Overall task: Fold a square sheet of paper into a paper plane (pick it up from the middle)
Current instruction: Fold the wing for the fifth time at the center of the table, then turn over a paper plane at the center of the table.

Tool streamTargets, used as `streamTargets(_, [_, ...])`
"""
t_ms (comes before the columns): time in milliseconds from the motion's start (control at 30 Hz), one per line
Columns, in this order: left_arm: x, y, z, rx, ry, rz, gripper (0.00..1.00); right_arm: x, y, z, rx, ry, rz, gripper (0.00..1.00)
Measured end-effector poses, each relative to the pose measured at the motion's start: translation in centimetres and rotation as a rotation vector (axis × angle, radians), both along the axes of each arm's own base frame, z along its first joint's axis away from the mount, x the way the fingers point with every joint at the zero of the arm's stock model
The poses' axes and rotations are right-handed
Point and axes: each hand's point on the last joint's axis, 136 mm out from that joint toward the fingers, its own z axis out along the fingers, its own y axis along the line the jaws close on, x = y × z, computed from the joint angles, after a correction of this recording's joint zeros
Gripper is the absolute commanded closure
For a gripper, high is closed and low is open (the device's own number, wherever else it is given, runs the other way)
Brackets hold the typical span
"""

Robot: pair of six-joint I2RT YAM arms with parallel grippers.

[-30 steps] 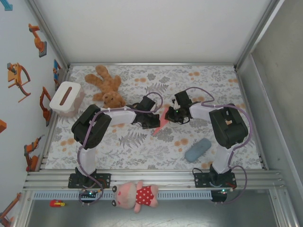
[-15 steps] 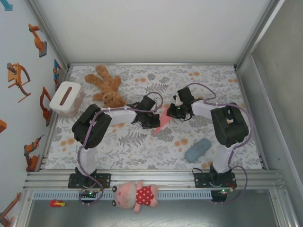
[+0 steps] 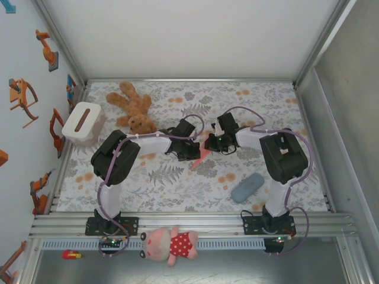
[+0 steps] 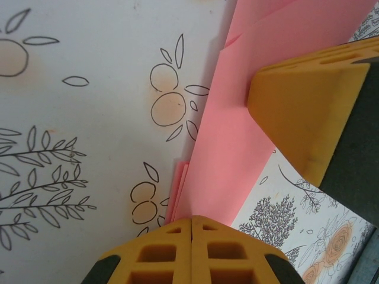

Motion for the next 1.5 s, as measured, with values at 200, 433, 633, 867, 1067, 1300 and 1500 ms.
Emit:
streamTargets(200, [0.0, 0.0, 0.0, -0.004, 0.006, 0.012, 1.00, 0.6, -0.8, -0.1, 0.055, 0.000, -0.013, 0.94])
streamTargets(433, [0.0, -0.2, -0.1, -0.024, 0.001, 0.015, 1.00, 3.7, -4.8, -0.1, 0.087, -0.033, -0.121, 0.93])
streamTargets(633, [0.1, -0.5, -0.1, -0.037, -0.006, 0.014, 1.00, 5.3, -7.3, 0.0, 0.093, -0.041, -0.187, 0.94])
streamTargets(867, [-0.4, -0.3, 0.2, -0.029, 0.021, 0.006, 0.96, 6.6, -9.8, 0.4, 0.020, -0.080, -0.262, 0.93])
streamTargets(1067, [-0.9, 0.2, 2.6, -0.046, 0.025, 0.000, 0.81, 6.6, -11.3, 4.2, -0.012, -0.162, -0.308, 0.87])
streamTargets(1300, [1.5, 2.7, 10.0, -0.134, -0.140, 0.069, 0.53, 3.7, -9.7, 7.7, -0.093, -0.189, -0.289, 0.59])
streamTargets(1500, [3.2, 8.2, 10.3, -0.039, -0.227, 0.194, 0.28, -0.8, -6.6, 6.1, -0.226, -0.096, -0.225, 0.37])
